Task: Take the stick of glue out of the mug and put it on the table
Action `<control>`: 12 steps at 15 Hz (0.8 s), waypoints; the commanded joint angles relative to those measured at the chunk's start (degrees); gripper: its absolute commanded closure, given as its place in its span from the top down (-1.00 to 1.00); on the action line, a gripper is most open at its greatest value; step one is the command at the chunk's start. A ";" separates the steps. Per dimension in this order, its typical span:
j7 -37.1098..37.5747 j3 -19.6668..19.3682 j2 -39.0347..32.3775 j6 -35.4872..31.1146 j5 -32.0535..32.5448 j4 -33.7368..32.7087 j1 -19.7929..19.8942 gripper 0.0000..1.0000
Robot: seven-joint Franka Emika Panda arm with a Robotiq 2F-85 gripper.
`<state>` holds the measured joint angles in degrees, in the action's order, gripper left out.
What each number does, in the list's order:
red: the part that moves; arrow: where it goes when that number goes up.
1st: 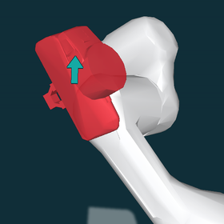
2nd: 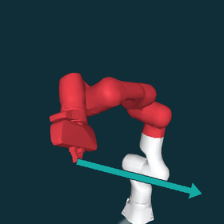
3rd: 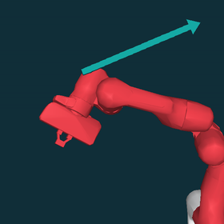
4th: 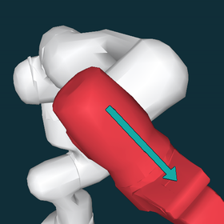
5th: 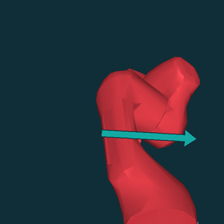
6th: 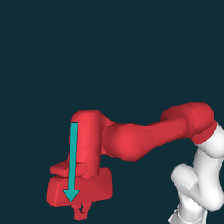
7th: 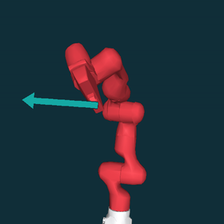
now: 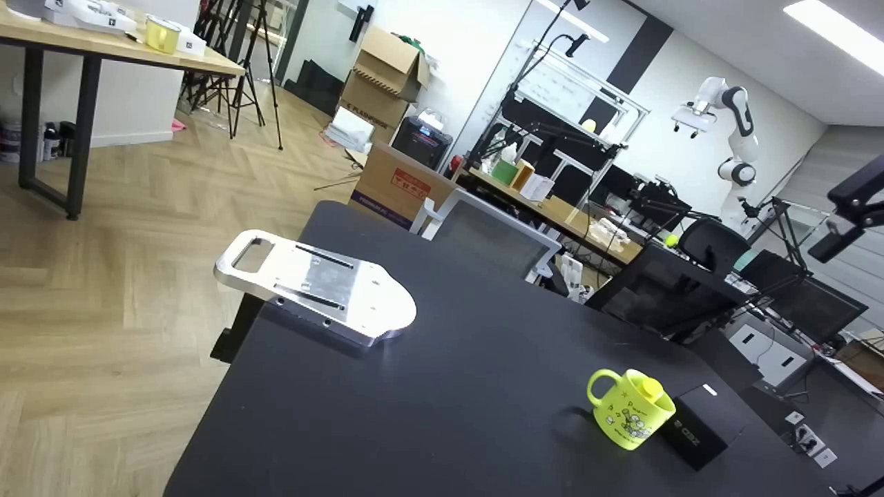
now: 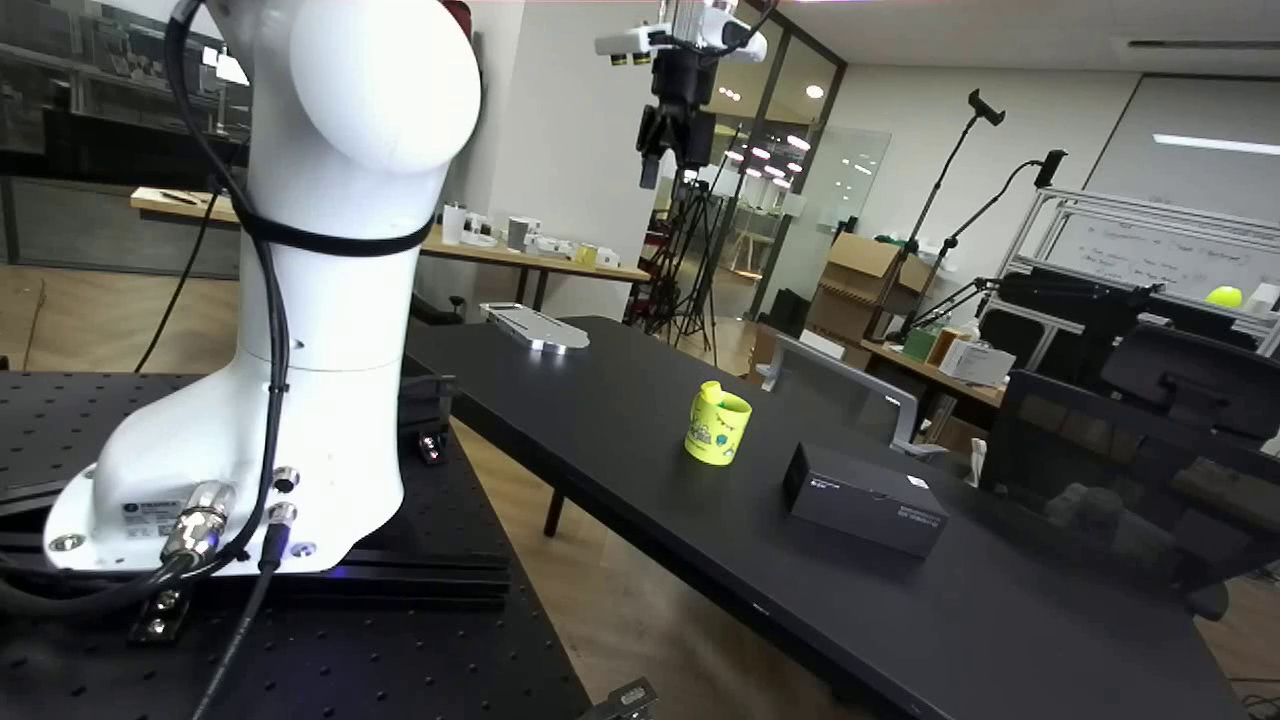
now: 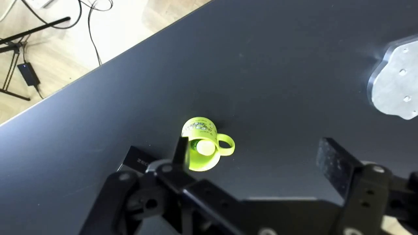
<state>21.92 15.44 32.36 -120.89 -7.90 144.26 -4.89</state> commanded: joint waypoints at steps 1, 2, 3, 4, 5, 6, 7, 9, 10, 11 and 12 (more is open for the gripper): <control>2.54 0.83 -8.04 -9.50 5.64 0.38 3.19 1.00; 2.50 0.59 -11.29 -11.69 7.06 0.31 3.81 1.00; 2.85 0.36 -14.31 -13.91 8.40 0.28 4.41 1.00; 3.67 0.15 -17.33 -16.62 9.66 0.30 5.06 1.00; 4.37 -0.20 -20.18 -19.20 10.86 0.02 5.56 1.00; 4.93 -0.73 -23.14 -21.68 11.92 -0.46 5.90 1.00; 6.01 -1.30 -26.12 -25.10 13.29 -0.90 6.24 1.00; 7.12 -2.88 -31.01 -29.69 15.91 -2.20 6.15 1.00; 7.24 -4.03 -33.23 -31.73 16.55 -2.80 5.71 1.00; 7.69 -5.12 -35.07 -33.02 17.62 -3.56 5.24 1.00; 7.13 -6.34 -36.98 -34.48 17.43 -4.26 4.62 1.00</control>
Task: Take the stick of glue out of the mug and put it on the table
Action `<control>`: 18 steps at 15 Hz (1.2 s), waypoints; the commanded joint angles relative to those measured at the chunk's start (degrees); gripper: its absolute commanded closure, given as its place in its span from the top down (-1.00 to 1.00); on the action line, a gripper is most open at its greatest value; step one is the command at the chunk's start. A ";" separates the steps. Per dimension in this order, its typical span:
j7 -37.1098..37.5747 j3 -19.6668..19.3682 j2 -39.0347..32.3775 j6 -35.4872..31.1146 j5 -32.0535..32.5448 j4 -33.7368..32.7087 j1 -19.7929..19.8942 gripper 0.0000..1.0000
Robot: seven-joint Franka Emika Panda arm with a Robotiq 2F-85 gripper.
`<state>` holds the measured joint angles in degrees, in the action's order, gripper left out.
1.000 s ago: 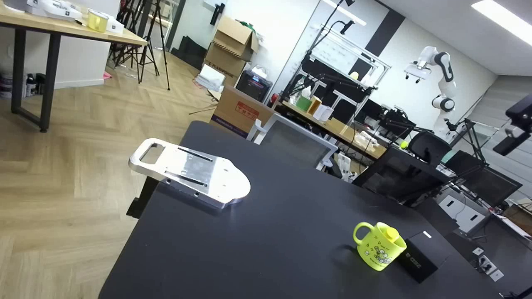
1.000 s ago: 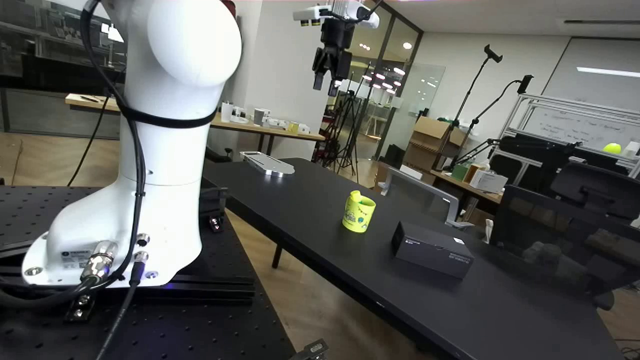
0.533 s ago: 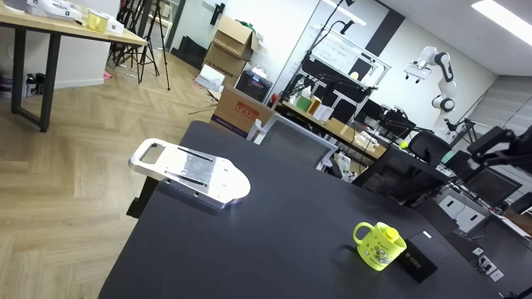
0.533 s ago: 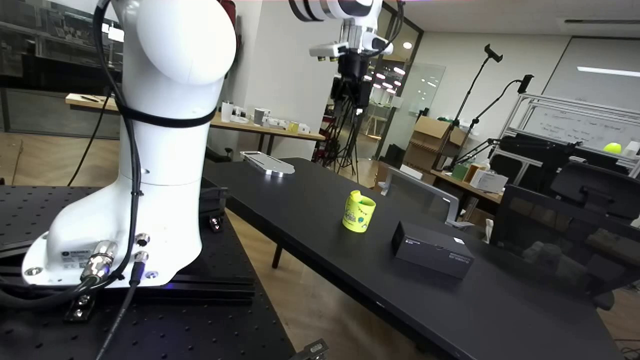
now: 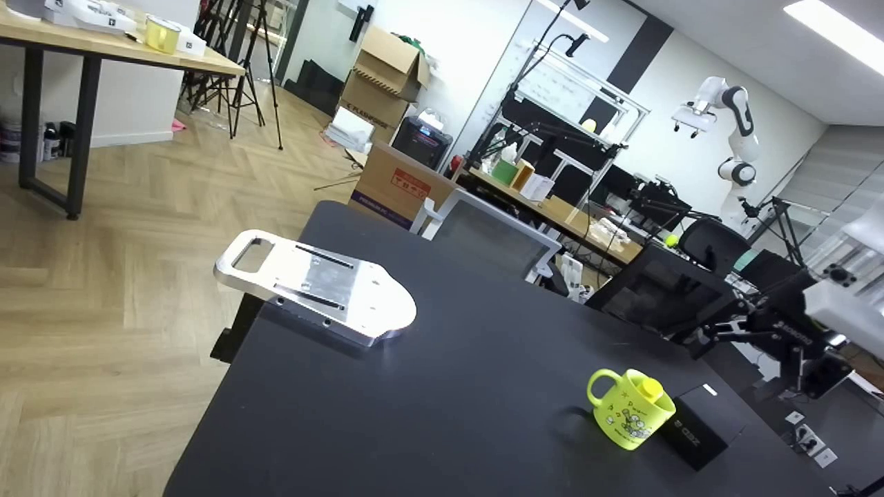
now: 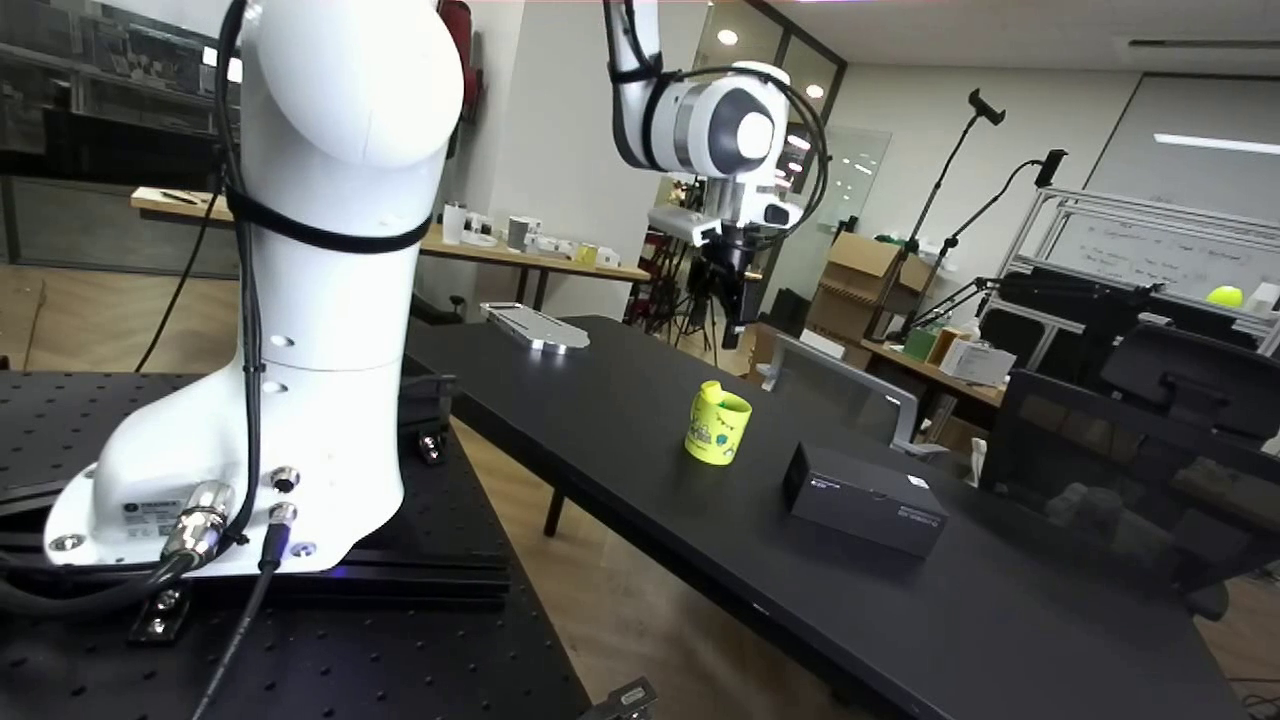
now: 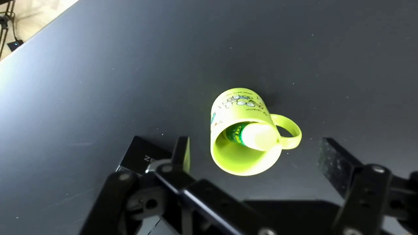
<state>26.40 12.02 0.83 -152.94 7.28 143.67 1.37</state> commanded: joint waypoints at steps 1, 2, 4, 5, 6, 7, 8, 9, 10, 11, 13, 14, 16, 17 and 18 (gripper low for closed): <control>2.03 -3.92 -7.09 -3.30 1.76 -4.40 -2.28 1.00; 1.78 -4.89 -8.47 -4.30 1.21 -5.00 -2.96 1.00; 1.15 -6.59 -11.10 -5.94 0.48 -6.17 -4.51 1.00; 0.73 -7.20 -12.36 -6.80 -0.19 -6.70 -5.25 1.00; 0.47 -7.73 -13.50 -7.51 -0.78 -7.31 -6.00 1.00; 0.26 -8.20 -14.54 -7.88 -1.20 -7.92 -6.75 1.00; 0.06 -8.53 -15.58 -8.49 -1.74 -8.46 -7.50 1.00; -0.33 -8.81 -16.39 -8.73 -2.31 -9.00 -8.16 1.00; -0.34 -9.20 -17.19 -9.22 -2.47 -9.40 -8.92 1.00; -0.04 -9.87 -17.92 -9.62 -2.25 -9.84 -9.81 0.50; -0.28 -10.60 -19.22 -10.50 -2.80 -10.46 -11.03 0.33; -0.27 -10.97 -19.79 -10.64 -2.95 -10.78 -11.63 0.19; -0.19 -11.69 -20.65 -10.47 -3.23 -11.42 -12.69 -0.11; 0.31 -12.28 -20.87 -9.74 -3.23 -11.77 -13.32 -0.27; 0.48 -12.59 -21.03 -8.80 -3.63 -12.23 -13.69 -0.38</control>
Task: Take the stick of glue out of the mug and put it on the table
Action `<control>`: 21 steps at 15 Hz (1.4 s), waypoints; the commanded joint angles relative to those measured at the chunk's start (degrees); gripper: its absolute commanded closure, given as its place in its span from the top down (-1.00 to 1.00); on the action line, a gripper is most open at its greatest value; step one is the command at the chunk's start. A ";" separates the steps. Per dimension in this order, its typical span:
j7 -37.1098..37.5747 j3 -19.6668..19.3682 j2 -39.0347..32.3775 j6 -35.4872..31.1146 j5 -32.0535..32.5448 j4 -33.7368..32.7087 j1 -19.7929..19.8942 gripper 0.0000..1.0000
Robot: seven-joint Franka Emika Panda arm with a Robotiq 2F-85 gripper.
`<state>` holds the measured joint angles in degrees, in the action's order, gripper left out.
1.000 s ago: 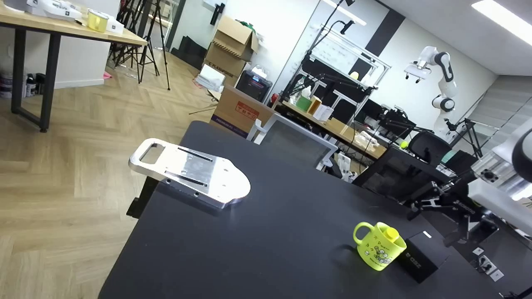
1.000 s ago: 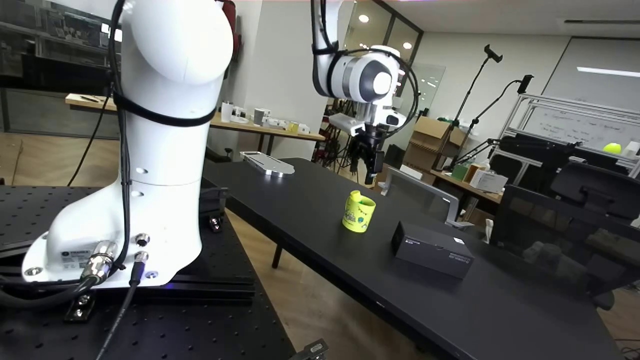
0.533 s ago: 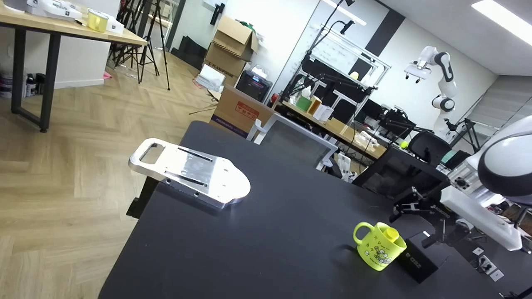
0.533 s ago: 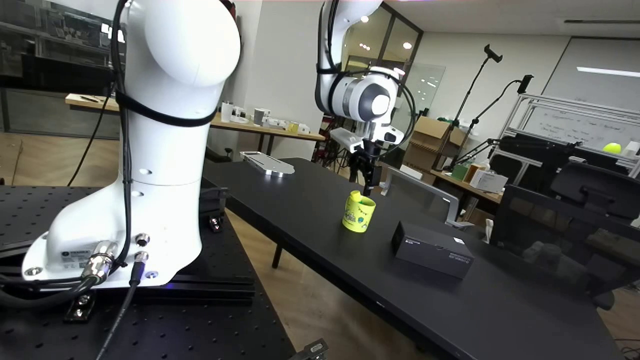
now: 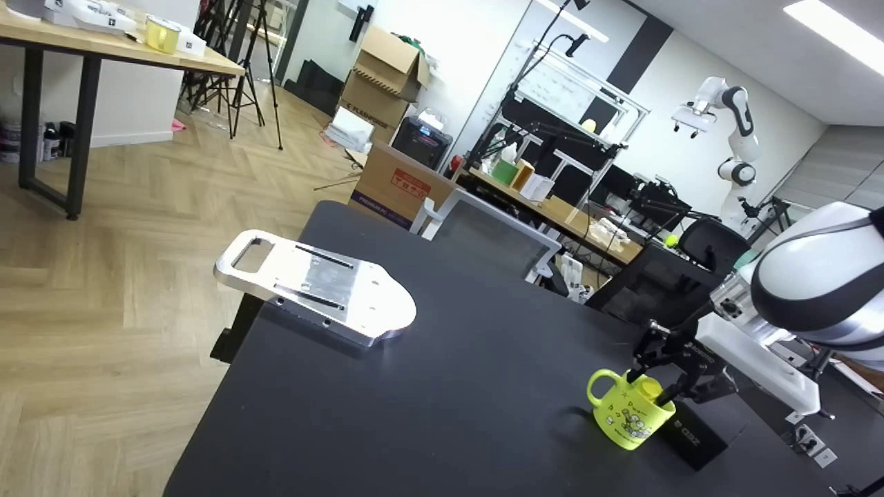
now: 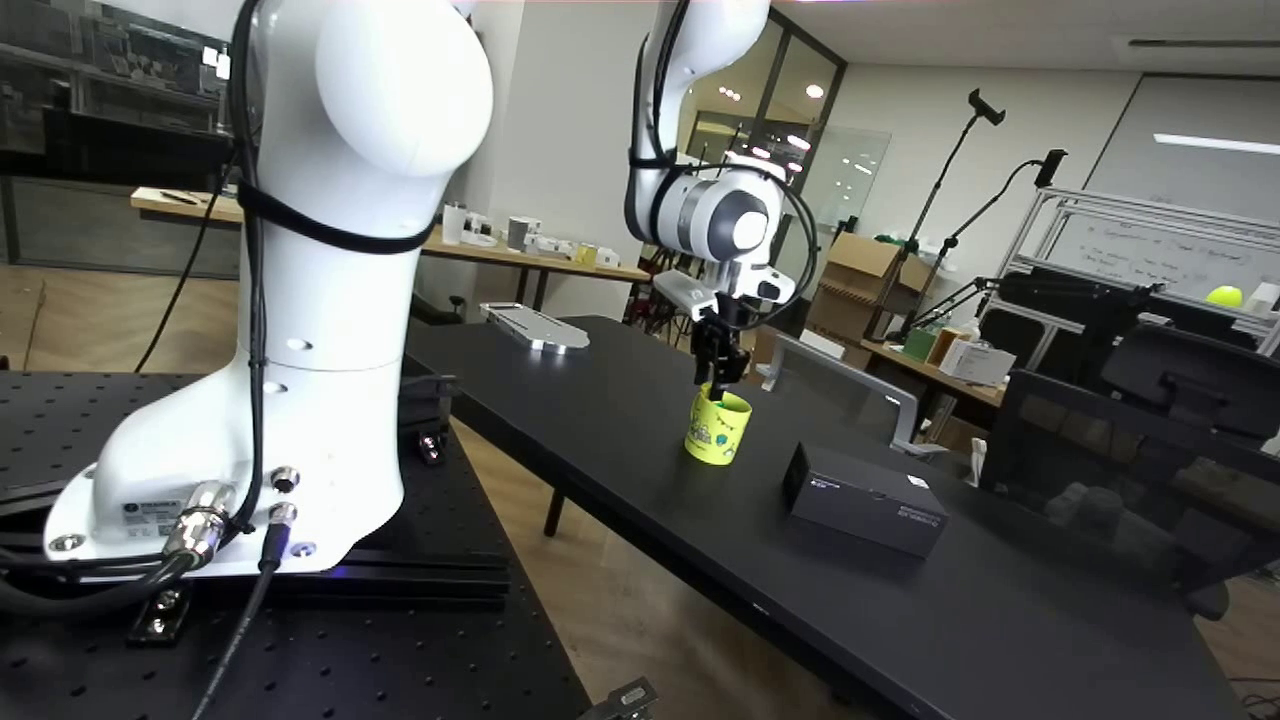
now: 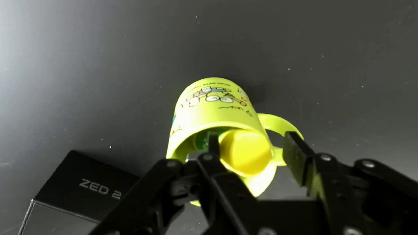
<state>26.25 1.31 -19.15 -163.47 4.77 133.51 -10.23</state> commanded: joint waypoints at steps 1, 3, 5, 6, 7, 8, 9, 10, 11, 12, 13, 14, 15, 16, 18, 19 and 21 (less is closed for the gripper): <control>0.31 -1.99 -1.09 2.49 -1.59 -2.36 -2.19 -0.50; 0.58 -2.64 -0.29 4.49 -1.55 -2.97 -2.73 -0.72; 0.47 -2.72 1.06 7.02 -1.52 -3.68 -2.87 -0.76; 0.38 -2.52 2.14 8.73 -1.54 -4.03 -2.89 -0.80; 0.27 -2.19 3.01 10.66 -1.58 -4.52 -2.81 -0.80; -0.62 -1.15 4.38 13.54 -2.55 -5.06 -2.32 -0.81; -1.62 -0.11 5.77 16.98 -3.63 -5.68 -1.83 -0.81; -2.34 0.72 7.19 20.67 -4.30 -6.41 -1.66 -0.81; -2.31 1.21 8.78 24.36 -4.39 -7.11 -1.81 -0.81; -2.23 1.74 10.58 27.53 -3.97 -7.61 -2.01 -0.81; -2.58 2.51 12.00 29.96 -4.08 -8.12 -1.93 -0.81; -2.58 3.23 13.24 32.01 -3.88 -8.69 -1.94 -0.81; -3.50 4.21 14.22 33.49 -4.52 -9.22 -1.86 -0.81; -5.80 5.38 14.62 34.67 -6.25 -9.78 -1.78 -0.81; -8.31 7.34 14.46 37.08 -8.87 -11.12 -2.21 -0.81; -10.56 8.37 14.07 37.52 -10.90 -11.57 -2.40 -0.81; -14.94 10.66 12.30 38.37 -16.01 -12.60 -3.07 -0.81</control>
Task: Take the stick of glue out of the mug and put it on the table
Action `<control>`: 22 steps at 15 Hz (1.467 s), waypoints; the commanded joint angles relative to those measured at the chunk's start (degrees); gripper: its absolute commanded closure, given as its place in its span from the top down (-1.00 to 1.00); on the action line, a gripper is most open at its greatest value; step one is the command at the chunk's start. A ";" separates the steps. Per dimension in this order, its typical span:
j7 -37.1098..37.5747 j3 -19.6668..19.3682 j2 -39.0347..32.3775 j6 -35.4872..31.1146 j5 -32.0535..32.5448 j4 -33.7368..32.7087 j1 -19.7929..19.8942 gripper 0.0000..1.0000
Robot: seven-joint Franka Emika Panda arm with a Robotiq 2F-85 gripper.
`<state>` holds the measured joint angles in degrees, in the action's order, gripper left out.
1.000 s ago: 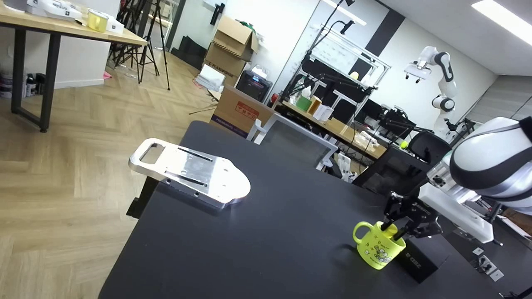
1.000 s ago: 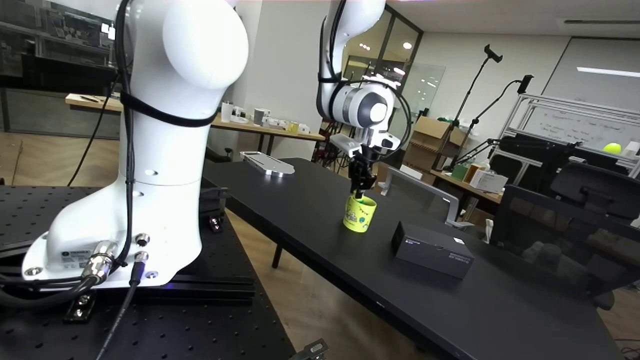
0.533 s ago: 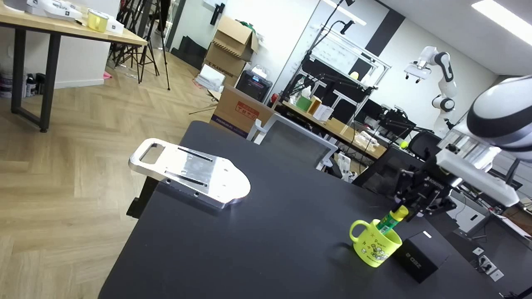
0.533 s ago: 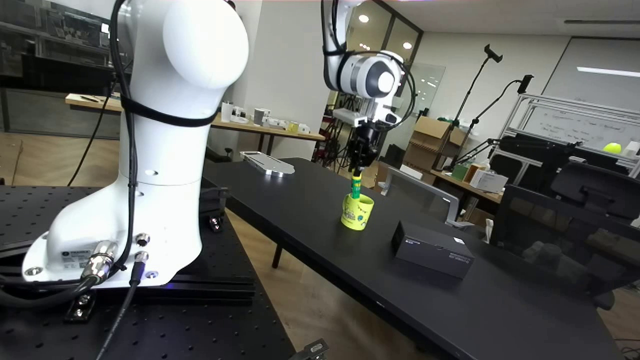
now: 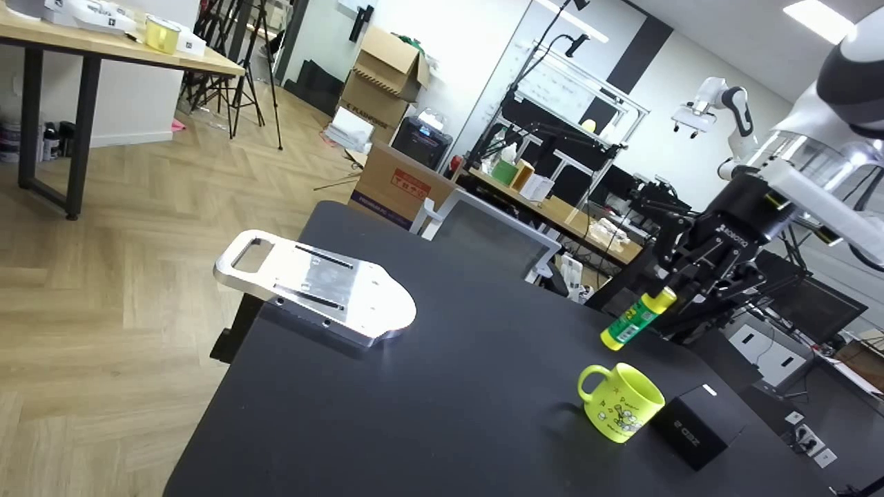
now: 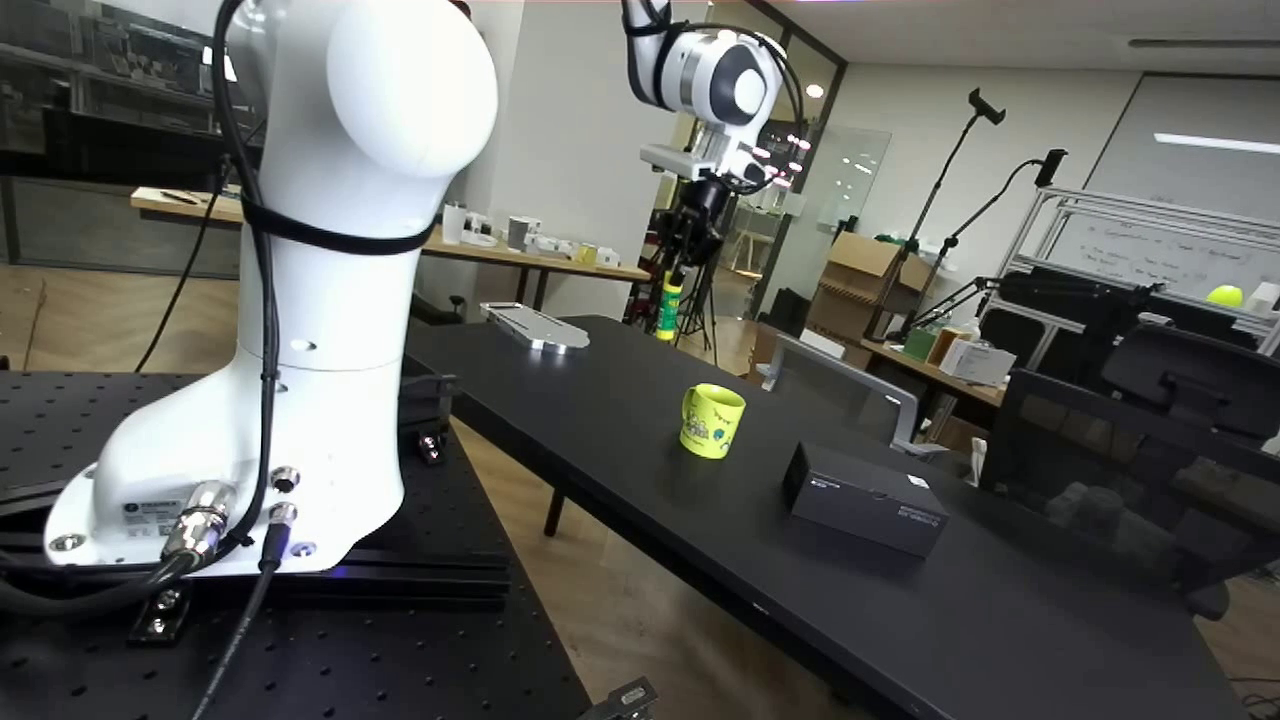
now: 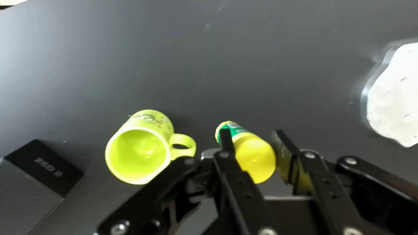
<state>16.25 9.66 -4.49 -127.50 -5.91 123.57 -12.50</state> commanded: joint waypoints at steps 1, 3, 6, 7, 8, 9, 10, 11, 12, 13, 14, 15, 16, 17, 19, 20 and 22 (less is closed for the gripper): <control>-6.22 3.54 -3.42 2.43 -6.89 -3.02 -1.49 -0.81; -7.53 5.81 -5.65 3.28 -8.50 -4.04 -3.13 -0.81; -7.76 8.67 -8.89 4.19 -8.38 -5.61 -5.96 -0.81; -7.70 9.39 -9.91 4.43 -8.15 -6.17 -6.84 -0.81; -7.82 10.16 -10.84 4.67 -8.22 -6.60 -7.71 -0.81; -7.65 10.67 -11.56 4.50 -7.65 -6.83 -8.62 -0.81; -7.12 10.95 -12.25 4.25 -6.57 -6.96 -9.60 -0.81; -6.69 11.10 -12.75 3.86 -5.16 -6.71 -10.65 -0.81; -6.69 11.23 -13.28 3.78 -4.13 -6.69 -11.46 -0.81; -6.81 11.29 -13.90 4.06 -3.05 -6.72 -12.20 -0.81; -6.68 11.21 -14.44 4.18 -1.76 -6.71 -12.91 -0.81; -6.50 11.12 -14.97 3.99 -0.51 -6.56 -13.57 -0.81; -6.27 11.00 -15.29 3.46 0.77 -6.24 -14.17 -0.81; -6.25 11.00 -15.58 2.90 1.72 -5.85 -14.61 -0.81; -6.59 11.15 -16.39 3.11 2.76 -5.74 -15.08 -0.81; -6.77 11.23 -16.70 3.06 3.03 -5.67 -15.24 -0.81; -6.88 11.27 -17.20 2.91 3.40 -5.41 -15.57 -0.81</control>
<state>9.01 20.86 -21.25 -125.13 -3.75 118.52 -27.51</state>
